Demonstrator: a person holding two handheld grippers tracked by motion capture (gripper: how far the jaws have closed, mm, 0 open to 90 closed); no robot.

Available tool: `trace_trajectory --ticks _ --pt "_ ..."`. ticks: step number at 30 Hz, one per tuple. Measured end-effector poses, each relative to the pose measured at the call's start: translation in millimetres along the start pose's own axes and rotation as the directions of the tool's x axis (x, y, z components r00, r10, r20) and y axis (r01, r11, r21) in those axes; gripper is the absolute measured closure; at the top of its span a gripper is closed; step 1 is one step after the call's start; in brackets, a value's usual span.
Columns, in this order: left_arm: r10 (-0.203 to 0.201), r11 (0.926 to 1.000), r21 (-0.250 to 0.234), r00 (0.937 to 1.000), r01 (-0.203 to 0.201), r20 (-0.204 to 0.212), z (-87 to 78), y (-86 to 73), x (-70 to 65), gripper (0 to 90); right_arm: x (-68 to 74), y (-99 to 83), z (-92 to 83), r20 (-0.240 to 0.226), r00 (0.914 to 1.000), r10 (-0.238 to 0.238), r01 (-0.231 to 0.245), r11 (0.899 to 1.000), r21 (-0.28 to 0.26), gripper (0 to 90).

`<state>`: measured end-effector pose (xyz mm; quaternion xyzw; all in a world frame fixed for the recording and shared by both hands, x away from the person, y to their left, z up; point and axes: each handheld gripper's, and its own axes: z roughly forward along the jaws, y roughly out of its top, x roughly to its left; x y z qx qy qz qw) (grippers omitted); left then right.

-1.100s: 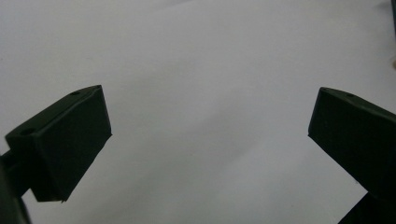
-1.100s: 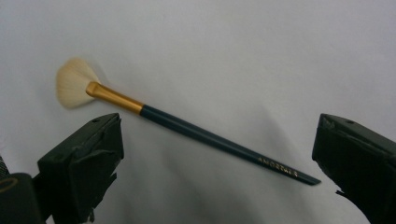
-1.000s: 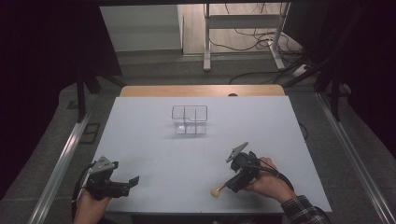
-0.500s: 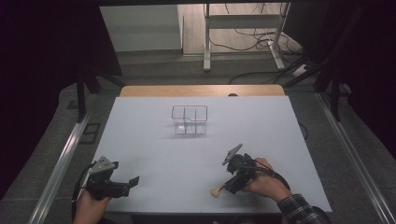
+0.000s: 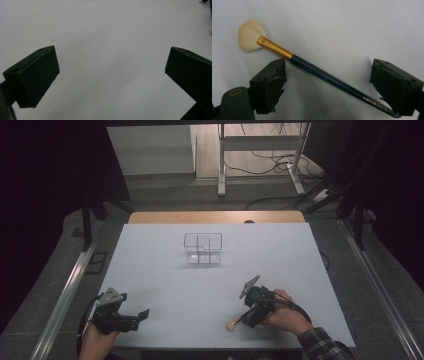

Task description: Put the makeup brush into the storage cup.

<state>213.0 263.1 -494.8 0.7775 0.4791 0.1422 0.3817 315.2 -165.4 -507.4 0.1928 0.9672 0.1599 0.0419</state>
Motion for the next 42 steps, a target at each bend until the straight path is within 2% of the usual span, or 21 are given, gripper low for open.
trace_trajectory --ticks 1,6,10,13,14,18,22,29,30,34,42 --pt "0.000 1.0000 0.000 1.0000 0.000 0.000 0.1 0.0 -0.1 0.0 -0.4 -0.1 -0.1 0.001 0.9998 -0.018 0.018 1.000 0.000 15.6" --pt "0.001 1.0000 0.002 1.0000 -0.001 0.000 0.2 0.0 -0.3 0.0 1.8 1.3 -1.8 -0.003 0.9992 -0.040 0.040 0.999 0.004 25.4" --pt "0.003 1.0000 0.003 1.0000 -0.003 0.000 0.5 0.0 -0.7 0.0 4.9 3.5 -6.0 -0.013 0.9991 -0.039 0.040 0.999 0.023 48.8" --pt "0.004 1.0000 0.003 1.0000 -0.004 0.000 0.5 0.0 -0.8 0.0 8.9 5.0 -8.4 -0.022 0.9973 -0.070 0.071 0.997 0.042 77.4" --pt "0.004 1.0000 0.002 1.0000 -0.004 0.001 0.4 0.0 -0.7 0.0 9.1 5.3 -8.6 -0.031 0.9965 -0.078 0.080 0.996 0.051 83.5" --pt "0.004 1.0000 -0.001 1.0000 -0.004 0.002 0.3 -0.1 -0.4 0.0 9.7 6.8 -8.9 -0.034 0.9982 -0.050 0.052 0.996 0.066 83.8" --pt "0.010 0.9999 -0.003 0.9999 -0.010 -0.001 0.8 -0.1 -0.7 0.0 6.8 5.1 -8.9 -0.051 0.9985 -0.021 0.024 0.998 0.050 83.7" --pt "0.020 0.9998 -0.008 0.9998 -0.020 -0.004 0.9 -0.3 -0.7 0.0 7.3 4.6 -9.1 -0.048 0.9986 0.020 -0.018 0.999 0.042 83.7" --pt "0.018 0.9998 -0.010 0.9998 -0.018 -0.005 0.9 -0.4 -0.8 0.0 5.9 4.1 -9.5 -0.047 0.9989 0.011 -0.009 0.999 0.044 83.7" --pt "0.019 0.9997 -0.011 0.9998 -0.019 -0.005 1.0 -0.5 -0.8 0.0 5.4 3.6 -9.6 -0.060 0.9978 0.028 -0.026 0.999 0.034 83.7" --pt "0.031 0.9993 -0.022 0.9995 -0.031 0.001 0.4 -0.6 -0.4 0.0 0.8 1.4 -14.3 -0.039 0.9986 0.035 -0.034 0.999 0.009 83.7"
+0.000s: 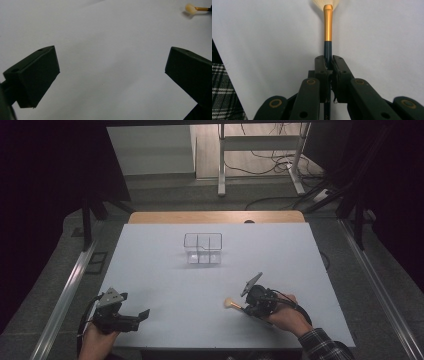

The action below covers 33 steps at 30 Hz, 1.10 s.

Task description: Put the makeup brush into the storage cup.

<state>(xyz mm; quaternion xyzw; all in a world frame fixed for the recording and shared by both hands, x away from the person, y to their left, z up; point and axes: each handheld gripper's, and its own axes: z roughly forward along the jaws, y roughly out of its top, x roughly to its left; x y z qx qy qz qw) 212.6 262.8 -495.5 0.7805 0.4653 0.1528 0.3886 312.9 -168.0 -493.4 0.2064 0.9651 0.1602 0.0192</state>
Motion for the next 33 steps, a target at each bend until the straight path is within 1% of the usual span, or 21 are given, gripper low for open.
trace_trajectory --ticks 1,2,4,5,8,9,10,11,15,16,19,21,23,24,25,26,27,29,33 --pt "0.002 1.0000 -0.003 1.0000 -0.002 0.001 -0.1 0.0 0.0 0.0 -0.5 -0.2 -1.7 0.004 1.0000 0.001 -0.001 1.000 -0.004 83.7" --pt "0.004 1.0000 -0.007 1.0000 -0.004 0.005 -0.2 0.0 -0.2 0.0 0.0 -0.3 -2.1 -0.004 0.9999 0.016 -0.016 1.000 -0.017 83.7" --pt "0.005 0.9999 -0.011 0.9999 -0.005 0.009 -0.1 -0.1 -0.2 0.0 -0.9 -0.7 -3.6 0.000 1.0000 0.008 -0.008 1.000 -0.020 83.7" --pt "0.015 0.9997 -0.018 0.9998 -0.015 0.011 0.4 -0.4 -0.3 0.0 -0.6 -0.9 -5.3 0.002 0.9997 0.024 -0.024 0.999 -0.043 83.8" --pt "0.019 0.9996 -0.023 0.9997 -0.018 0.015 0.4 -0.5 0.0 0.1 -1.3 -1.5 -8.4 0.011 0.9994 0.031 -0.031 0.997 -0.070 83.7" --pt "0.020 0.9993 -0.032 0.9997 -0.019 0.016 0.0 -0.6 0.3 0.3 -1.8 -1.7 -9.6 0.011 0.9994 0.033 -0.032 0.996 -0.077 83.7" --pt "0.020 0.9993 -0.032 0.9997 -0.019 0.016 0.0 -0.6 0.3 0.4 -1.8 -1.7 -9.6 0.011 0.9994 0.033 -0.032 0.996 -0.077 83.7" --pt "0.008 0.9991 -0.042 0.9995 -0.006 0.029 -0.4 -0.7 1.9 0.6 -2.2 -2.3 -11.5 0.019 0.9991 0.038 -0.036 0.995 -0.095 83.7" --pt "-0.007 0.9985 -0.054 0.9992 0.009 0.038 -1.1 -0.9 3.4 0.6 -2.3 -3.1 -15.0 0.028 0.9986 0.045 -0.041 0.992 -0.122 83.7" --pt "-0.007 0.9985 -0.054 0.9992 0.009 0.038 -1.1 -0.9 3.4 0.6 -2.3 -3.1 -15.0 0.028 0.9986 0.045 -0.041 0.992 -0.122 83.7" --pt "-0.012 0.9985 -0.053 0.9988 0.014 0.048 -0.7 -0.2 2.8 0.5 -2.5 -3.6 -18.8 0.039 0.9980 0.049 -0.043 0.988 -0.152 83.7" --pt "-0.020 0.9983 -0.054 0.9984 0.023 0.052 -0.7 -0.1 3.2 0.3 -2.9 -3.7 -20.5 0.044 0.9977 0.052 -0.044 0.985 -0.166 83.7" --pt "-0.036 0.9973 -0.061 0.9975 0.040 0.061 -1.2 0.4 3.8 0.3 -3.3 -3.9 -22.0 0.048 0.9974 0.054 -0.045 0.983 -0.179 83.7" --pt "-0.036 0.9973 -0.061 0.9975 0.040 0.061 -1.2 0.4 3.8 0.3 -3.4 -4.0 -22.6 0.051 0.9972 0.055 -0.044 0.982 -0.184 83.7" --pt "-0.050 0.9963 -0.067 0.9965 0.055 0.067 -2.0 1.4 4.2 0.1 -3.6 -4.1 -23.7 0.055 0.9968 0.059 -0.047 0.980 -0.194 83.7" --pt "-0.050 0.9963 -0.067 0.9965 0.055 0.067 -2.0 1.4 4.2 0.1 -3.6 -4.1 -23.7 0.055 0.9968 0.059 -0.047 0.980 -0.194 83.7" --pt "-0.059 0.9963 -0.059 0.9963 0.063 0.062 -2.2 2.9 3.9 0.1 -4.1 -4.2 -25.7 0.056 0.9964 0.064 -0.051 0.975 -0.214 83.7" --pt "-0.060 0.9971 -0.045 0.9968 0.062 0.054 -1.6 4.7 3.0 0.1 -4.7 -4.3 -27.9 0.058 0.9956 0.074 -0.058 0.971 -0.231 83.7" --pt "-0.079 0.9960 -0.036 0.9944 0.082 0.070 0.8 8.8 1.0 0.0 -7.0 -4.7 -31.8 0.070 0.9921 0.104 -0.082 0.960 -0.267 83.7"
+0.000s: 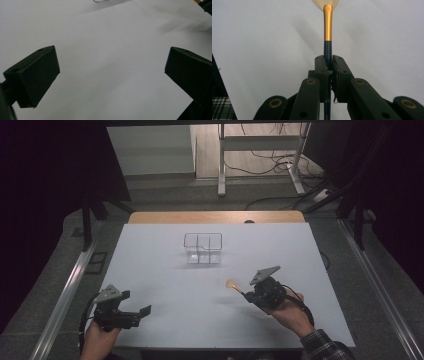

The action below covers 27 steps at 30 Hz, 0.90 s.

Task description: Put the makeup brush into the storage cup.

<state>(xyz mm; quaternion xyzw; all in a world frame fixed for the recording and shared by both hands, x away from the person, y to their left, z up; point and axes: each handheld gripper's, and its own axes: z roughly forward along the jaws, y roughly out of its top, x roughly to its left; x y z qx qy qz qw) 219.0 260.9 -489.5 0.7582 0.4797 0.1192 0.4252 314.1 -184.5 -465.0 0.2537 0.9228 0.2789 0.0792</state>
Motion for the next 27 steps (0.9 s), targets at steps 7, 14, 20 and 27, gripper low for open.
trace_trajectory --ticks 7,14,20,27 --pt "-0.017 0.9997 -0.015 0.9991 0.018 0.040 8.9 9.9 -5.8 0.0 -0.4 2.1 -6.0 0.017 0.9998 0.004 -0.003 0.998 -0.066 83.7" --pt "-0.030 0.9979 -0.055 0.9937 0.036 0.108 19.9 23.3 -11.5 0.0 2.8 6.7 -10.8 0.018 0.9998 0.010 -0.008 0.991 -0.133 83.6" --pt "-0.028 0.9973 -0.063 0.9855 0.039 0.168 33.3 33.3 -16.5 0.0 5.3 10.3 -10.4 0.003 0.9999 0.016 -0.015 0.985 -0.174 83.6" --pt "-0.017 0.9971 -0.068 0.9719 0.034 0.235 50.0 46.5 -26.1 0.0 8.3 13.1 -11.3 -0.003 0.9999 0.015 -0.015 0.977 -0.214 83.6"
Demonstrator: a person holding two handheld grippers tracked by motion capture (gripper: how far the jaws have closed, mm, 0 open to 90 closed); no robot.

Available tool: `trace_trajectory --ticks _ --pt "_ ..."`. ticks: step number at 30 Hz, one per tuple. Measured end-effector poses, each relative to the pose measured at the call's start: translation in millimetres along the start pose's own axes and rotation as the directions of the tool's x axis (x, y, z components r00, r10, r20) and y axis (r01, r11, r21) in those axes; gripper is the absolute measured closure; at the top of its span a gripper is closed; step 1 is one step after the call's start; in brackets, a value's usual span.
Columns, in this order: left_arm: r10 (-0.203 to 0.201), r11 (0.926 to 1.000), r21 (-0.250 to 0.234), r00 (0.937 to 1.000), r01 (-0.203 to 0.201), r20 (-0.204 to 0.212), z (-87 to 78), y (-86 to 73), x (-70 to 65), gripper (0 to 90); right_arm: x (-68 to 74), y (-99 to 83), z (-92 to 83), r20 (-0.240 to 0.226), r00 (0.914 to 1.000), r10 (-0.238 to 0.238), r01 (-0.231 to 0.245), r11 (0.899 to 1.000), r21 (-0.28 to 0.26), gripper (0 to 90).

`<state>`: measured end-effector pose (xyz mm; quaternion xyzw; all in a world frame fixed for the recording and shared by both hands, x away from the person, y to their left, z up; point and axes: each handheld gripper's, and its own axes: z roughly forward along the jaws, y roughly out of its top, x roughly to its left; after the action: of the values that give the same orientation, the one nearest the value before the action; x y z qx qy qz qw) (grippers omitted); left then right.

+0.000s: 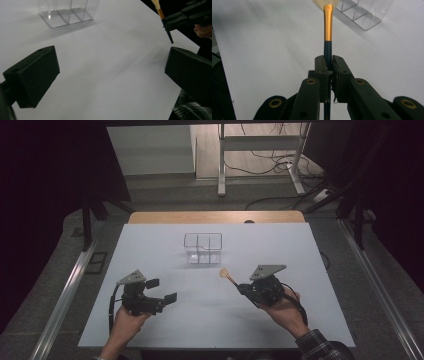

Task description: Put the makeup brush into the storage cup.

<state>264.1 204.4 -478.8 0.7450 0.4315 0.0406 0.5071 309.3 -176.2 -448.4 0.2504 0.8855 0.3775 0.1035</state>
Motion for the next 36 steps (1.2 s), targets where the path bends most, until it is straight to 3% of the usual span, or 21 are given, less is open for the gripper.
trace_trajectory --ticks 4,10,16,26,36 --pt "0.005 1.0000 0.002 0.9996 -0.005 0.027 10.0 5.0 -3.2 0.0 1.8 1.3 -0.5 0.000 1.0000 0.001 -0.001 1.000 -0.023 83.6" --pt "0.017 0.9998 0.007 0.9940 -0.018 0.108 34.9 17.6 -12.5 0.0 4.7 3.1 -0.1 -0.003 1.0000 0.002 -0.002 0.998 -0.056 83.6" --pt "0.021 0.9997 0.012 0.9898 -0.023 0.141 48.7 23.4 -17.0 0.0 8.5 5.5 1.1 -0.007 1.0000 0.005 -0.005 0.997 -0.078 83.6" --pt "0.024 0.9994 0.019 0.9748 -0.029 0.222 71.9 32.3 -24.5 0.4 17.3 11.6 7.5 -0.031 0.9995 -0.007 0.004 0.994 -0.106 83.6" --pt "0.002 0.9998 0.019 0.9594 -0.007 0.282 86.1 36.3 -28.9 8.0 26.6 16.7 15.3 -0.052 0.9982 -0.029 0.023 0.993 -0.117 83.6"
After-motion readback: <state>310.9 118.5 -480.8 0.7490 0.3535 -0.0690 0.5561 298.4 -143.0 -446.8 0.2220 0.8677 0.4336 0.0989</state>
